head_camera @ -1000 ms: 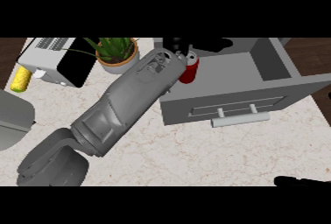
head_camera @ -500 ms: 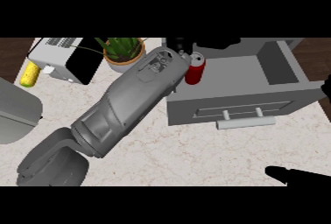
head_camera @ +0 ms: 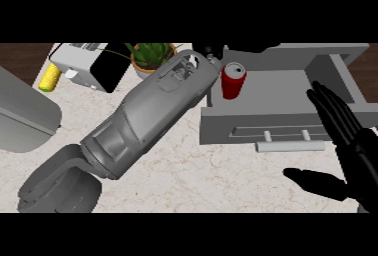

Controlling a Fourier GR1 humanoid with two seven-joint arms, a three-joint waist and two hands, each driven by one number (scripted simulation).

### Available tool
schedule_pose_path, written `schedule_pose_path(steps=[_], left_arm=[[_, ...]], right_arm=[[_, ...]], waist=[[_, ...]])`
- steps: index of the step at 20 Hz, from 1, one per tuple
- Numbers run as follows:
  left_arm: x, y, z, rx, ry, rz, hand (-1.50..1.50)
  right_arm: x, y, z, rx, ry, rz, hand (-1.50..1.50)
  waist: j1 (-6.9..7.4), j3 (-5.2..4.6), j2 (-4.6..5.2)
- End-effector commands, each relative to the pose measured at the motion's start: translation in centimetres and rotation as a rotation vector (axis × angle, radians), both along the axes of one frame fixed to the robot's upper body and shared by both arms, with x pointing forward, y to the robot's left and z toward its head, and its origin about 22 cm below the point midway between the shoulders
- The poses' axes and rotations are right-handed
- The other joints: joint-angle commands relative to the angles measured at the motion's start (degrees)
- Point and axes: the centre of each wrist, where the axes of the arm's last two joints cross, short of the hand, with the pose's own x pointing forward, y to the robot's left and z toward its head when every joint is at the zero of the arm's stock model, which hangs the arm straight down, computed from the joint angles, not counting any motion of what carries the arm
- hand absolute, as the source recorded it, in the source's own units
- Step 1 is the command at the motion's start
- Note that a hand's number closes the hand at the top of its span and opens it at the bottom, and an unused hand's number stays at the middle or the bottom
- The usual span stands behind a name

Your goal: Pick up the can, place it into the drawer and close the drawer

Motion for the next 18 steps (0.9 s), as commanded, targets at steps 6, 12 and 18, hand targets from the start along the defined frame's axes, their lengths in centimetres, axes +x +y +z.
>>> schedule_pose_path(steps=[6, 12, 18], left_arm=[[-0.4, 0.4, 2.2, -0.021, 0.018, -0.009, -1.50], [0.6, 5.5, 2.2, 0.001, 0.030, 0.014, -1.50], [-0.4, 7.5, 2.7, 0.001, 0.010, 0.028, -1.50]], right_arm=[[3.6, 2.9, -6.5, -0.197, 0.036, -0.103, -1.50], [6.6, 1.9, -9.0, -0.151, 0.033, -0.150, -1.50], [8.9, 0.9, -12.5, -0.181, 0.035, -0.195, -1.50]], waist=[[3.20, 0.01, -0.96], [3.22, 0.00, -0.91], [3.93, 0.04, -0.71]])
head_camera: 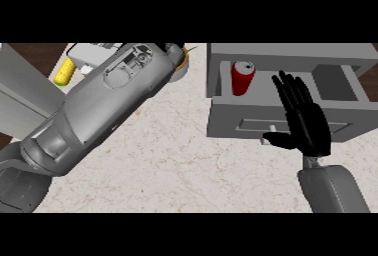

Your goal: Pick up the can, place it into the drawer and close the drawer

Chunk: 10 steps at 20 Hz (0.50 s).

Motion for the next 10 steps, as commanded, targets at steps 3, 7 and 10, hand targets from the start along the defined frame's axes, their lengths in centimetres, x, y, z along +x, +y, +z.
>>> schedule_pose_path(steps=[3, 7, 10], left_arm=[[-0.5, 2.7, 0.1, 0.011, 0.001, 0.013, -1.50], [-0.8, 5.4, 1.9, 0.012, 0.028, -0.015, -1.50], [-1.8, 4.7, 0.4, 0.010, 0.042, -0.023, -1.50]], right_arm=[[2.0, 0.8, -4.4, -0.051, 0.055, -0.037, -1.50], [4.4, -0.2, -4.4, -0.084, 0.026, -0.087, -1.50], [5.8, 0.0, -4.9, -0.107, 0.007, -0.094, -1.50]], waist=[[0.92, 0.79, 0.88], [1.64, 0.82, 0.99], [1.69, 0.85, 1.15]])
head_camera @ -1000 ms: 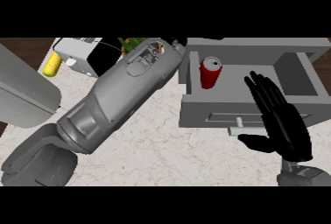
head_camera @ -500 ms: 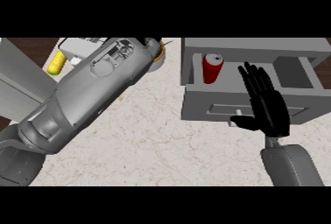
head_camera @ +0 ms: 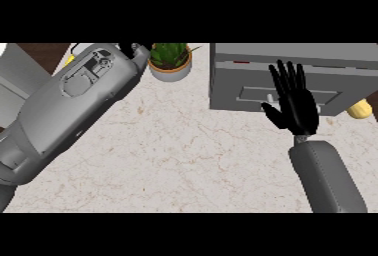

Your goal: Pick up the can, place it into the drawer and close the drawer

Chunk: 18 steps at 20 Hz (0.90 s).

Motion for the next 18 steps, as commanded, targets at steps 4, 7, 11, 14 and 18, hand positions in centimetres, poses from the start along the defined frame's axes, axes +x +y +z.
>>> schedule_pose_path(steps=[4, 7, 11, 14, 18], left_arm=[[-1.1, 3.0, -2.1, 0.014, 0.028, 0.021, -1.50], [-1.6, 5.4, 0.1, 0.010, 0.018, 0.012, -1.50], [-2.7, 3.2, -2.2, 0.000, 0.047, 0.004, -1.50], [-3.5, 3.9, -1.6, 0.005, 0.046, -0.020, -1.50], [-3.6, 5.5, -3.5, 0.005, 0.032, -0.003, -1.50]], right_arm=[[3.8, 2.1, -0.7, 0.009, -0.031, -0.043, -1.50], [4.1, 1.4, -1.6, 0.010, -0.047, -0.063, -1.50], [6.5, 1.7, 0.7, 0.002, -0.081, -0.078, -1.50], [7.5, 1.2, 2.1, -0.010, -0.087, -0.113, -1.50], [7.8, 3.5, 1.8, -0.014, -0.122, -0.094, -1.50]], waist=[[0.11, 0.84, 1.23], [0.44, 0.86, 1.24], [0.50, 0.88, 1.52], [1.62, 0.88, 1.45], [1.45, 0.83, 1.87]])
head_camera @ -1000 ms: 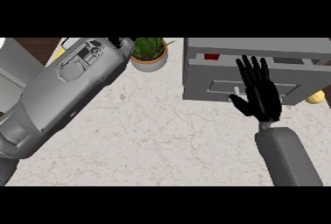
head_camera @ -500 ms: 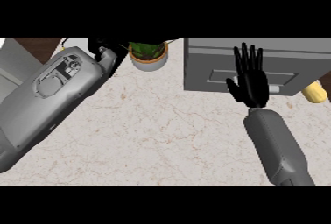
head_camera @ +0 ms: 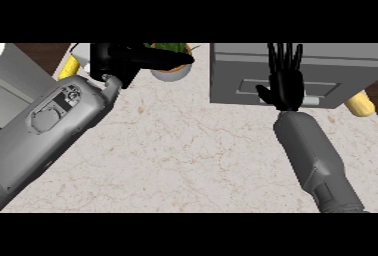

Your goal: Pick up the can, place it into the drawer and close the drawer

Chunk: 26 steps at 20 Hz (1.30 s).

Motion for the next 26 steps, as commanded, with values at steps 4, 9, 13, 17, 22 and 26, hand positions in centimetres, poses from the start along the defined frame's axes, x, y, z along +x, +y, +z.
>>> schedule_pose_path(steps=[4, 9, 13, 17, 22, 26], left_arm=[[-0.8, 1.4, -0.9, 0.010, 0.003, -0.016, -1.50], [-1.8, 2.7, -1.7, 0.016, -0.005, -0.021, -1.50], [-2.1, 1.6, -2.6, 0.040, -0.006, -0.020, -1.50], [-2.5, 2.6, -3.3, 0.016, 0.008, -0.007, -1.50], [-3.5, 2.0, -3.7, 0.016, -0.001, -0.041, -1.50], [-2.8, 3.2, -2.8, 0.016, -0.010, -0.012, -1.50]], right_arm=[[3.9, 0.0, 5.9, -0.011, 0.020, -0.018, -1.50], [4.8, 1.3, 7.2, 0.010, 0.042, 0.013, -1.50], [5.4, 3.3, 8.5, 0.014, 0.027, 0.009, -1.50], [5.2, 0.3, 7.9, 0.034, 0.044, 0.045, -1.50], [5.7, 3.2, 9.6, 0.265, -0.004, 0.124, -1.50], [5.5, 5.7, 9.2, 0.395, -0.002, 0.200, -1.50]], waist=[[2.51, 0.12, 2.05], [2.19, 0.13, 1.75], [2.18, 0.15, 1.94], [2.25, 0.22, 2.27], [3.16, 0.35, 1.95], [1.76, 0.31, 1.73]])
